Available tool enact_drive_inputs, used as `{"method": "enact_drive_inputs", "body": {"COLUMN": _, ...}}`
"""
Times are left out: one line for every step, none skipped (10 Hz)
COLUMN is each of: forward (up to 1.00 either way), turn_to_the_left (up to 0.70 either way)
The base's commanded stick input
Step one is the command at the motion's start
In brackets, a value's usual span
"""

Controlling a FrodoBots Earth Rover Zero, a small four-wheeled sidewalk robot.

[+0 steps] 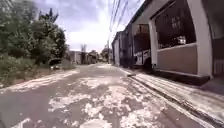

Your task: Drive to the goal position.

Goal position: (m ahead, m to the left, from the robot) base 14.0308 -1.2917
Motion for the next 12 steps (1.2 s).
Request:
{"method": "enact_drive_inputs", "body": {"forward": 0.70, "turn_to_the_left": 0.00}}
{"method": "enact_drive_inputs", "body": {"forward": 0.70, "turn_to_the_left": 0.00}}
{"method": "enact_drive_inputs", "body": {"forward": 0.70, "turn_to_the_left": 0.05}}
{"method": "enact_drive_inputs", "body": {"forward": 0.70, "turn_to_the_left": 0.17}}
{"method": "enact_drive_inputs", "body": {"forward": 0.70, "turn_to_the_left": 0.35}}
{"method": "enact_drive_inputs", "body": {"forward": 0.70, "turn_to_the_left": 0.23}}
{"method": "enact_drive_inputs", "body": {"forward": 0.70, "turn_to_the_left": 0.00}}
{"method": "enact_drive_inputs", "body": {"forward": 0.70, "turn_to_the_left": 0.00}}
{"method": "enact_drive_inputs", "body": {"forward": 0.70, "turn_to_the_left": 0.00}}
{"method": "enact_drive_inputs", "body": {"forward": 0.70, "turn_to_the_left": 0.00}}
{"method": "enact_drive_inputs", "body": {"forward": 0.70, "turn_to_the_left": 0.00}}
{"method": "enact_drive_inputs", "body": {"forward": 0.70, "turn_to_the_left": 0.00}}
